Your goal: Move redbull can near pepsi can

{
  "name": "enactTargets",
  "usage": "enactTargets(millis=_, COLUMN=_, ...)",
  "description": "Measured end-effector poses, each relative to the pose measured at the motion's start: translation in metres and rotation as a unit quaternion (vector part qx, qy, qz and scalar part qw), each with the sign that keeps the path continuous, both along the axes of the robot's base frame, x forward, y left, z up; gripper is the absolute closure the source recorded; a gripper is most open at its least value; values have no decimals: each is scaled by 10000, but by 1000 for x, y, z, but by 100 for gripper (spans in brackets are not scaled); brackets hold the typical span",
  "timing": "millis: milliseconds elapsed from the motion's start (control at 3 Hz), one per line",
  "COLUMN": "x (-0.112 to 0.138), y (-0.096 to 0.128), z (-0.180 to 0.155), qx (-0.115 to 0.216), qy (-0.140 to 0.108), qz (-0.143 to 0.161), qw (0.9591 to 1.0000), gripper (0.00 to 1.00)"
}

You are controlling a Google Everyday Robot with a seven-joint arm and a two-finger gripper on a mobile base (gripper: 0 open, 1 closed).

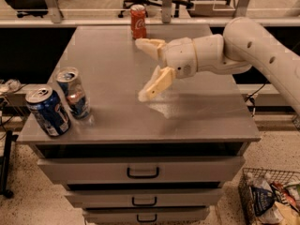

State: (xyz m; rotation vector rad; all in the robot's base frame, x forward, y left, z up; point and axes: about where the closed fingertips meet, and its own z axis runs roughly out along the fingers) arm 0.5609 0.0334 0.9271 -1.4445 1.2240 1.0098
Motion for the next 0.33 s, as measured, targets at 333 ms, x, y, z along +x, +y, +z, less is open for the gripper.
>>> enactTargets(millis=333, x=1, y=-10, z=0, qx=3, qy=0, qz=-101, qw=9999, gripper=0)
